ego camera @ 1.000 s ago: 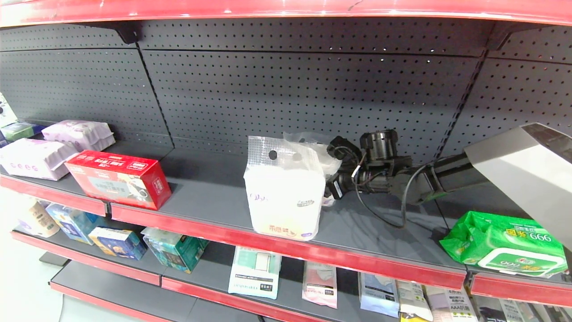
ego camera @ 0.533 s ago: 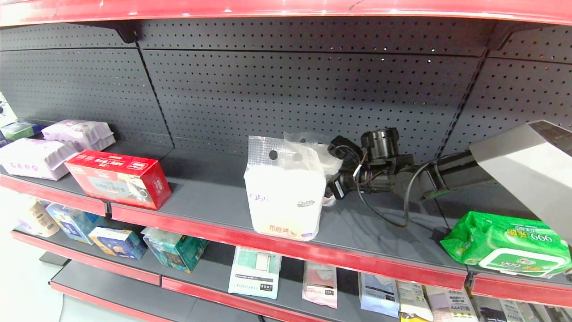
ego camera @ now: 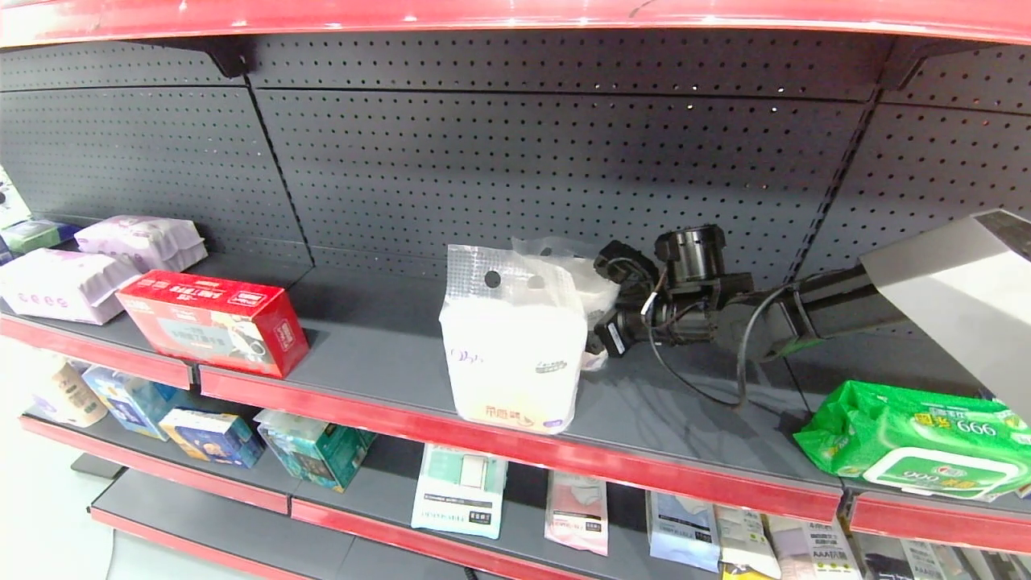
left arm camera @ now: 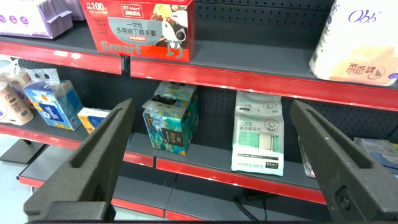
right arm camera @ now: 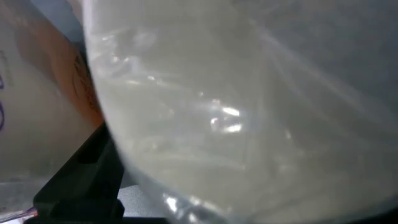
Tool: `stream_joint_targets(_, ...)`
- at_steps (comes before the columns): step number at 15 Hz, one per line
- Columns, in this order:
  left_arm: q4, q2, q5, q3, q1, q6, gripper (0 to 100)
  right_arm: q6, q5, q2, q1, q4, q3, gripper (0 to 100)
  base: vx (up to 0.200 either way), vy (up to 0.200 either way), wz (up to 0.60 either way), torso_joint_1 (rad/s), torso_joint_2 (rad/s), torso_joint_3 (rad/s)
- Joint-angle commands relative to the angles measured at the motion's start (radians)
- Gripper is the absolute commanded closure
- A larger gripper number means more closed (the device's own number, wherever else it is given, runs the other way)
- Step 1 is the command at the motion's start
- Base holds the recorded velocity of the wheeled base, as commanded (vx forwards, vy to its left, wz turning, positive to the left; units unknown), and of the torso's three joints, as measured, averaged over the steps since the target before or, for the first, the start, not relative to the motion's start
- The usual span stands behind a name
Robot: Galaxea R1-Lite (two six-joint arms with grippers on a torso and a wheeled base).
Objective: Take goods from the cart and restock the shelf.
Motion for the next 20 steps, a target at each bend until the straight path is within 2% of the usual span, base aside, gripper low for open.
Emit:
stream_joint_targets(1, 0.0, 0.001, 0.001, 0.0, 0.0, 0.0, 0, 0.0, 0.001, -0.013, -0.003, -0.002, 0.001, 0, 0.0, 0.0, 0.0, 0.0, 0.0, 0.0)
stream_joint_targets(6, 0.0, 0.001, 0.001, 0.0, 0.0, 0.0, 0, 0.0, 0.003, -0.042, -0.026, 0.081, 0.007, 0, 0.0, 0.0, 0.0, 0.0, 0.0, 0.0)
stream_joint_targets(13, 0.0, 0.001, 0.001, 0.0, 0.0, 0.0, 0, 0.0, 0.003, -0.056, -0.035, 0.084, 0.012, 0, 0.0, 0.0, 0.0, 0.0, 0.0, 0.0)
stream_joint_targets(20, 0.0, 0.001, 0.001, 0.0, 0.0, 0.0, 0, -0.001, 0.003, -0.122, -0.095, 0.121, 0.092, 0, 0.0, 0.0, 0.0, 0.0, 0.0, 0.0)
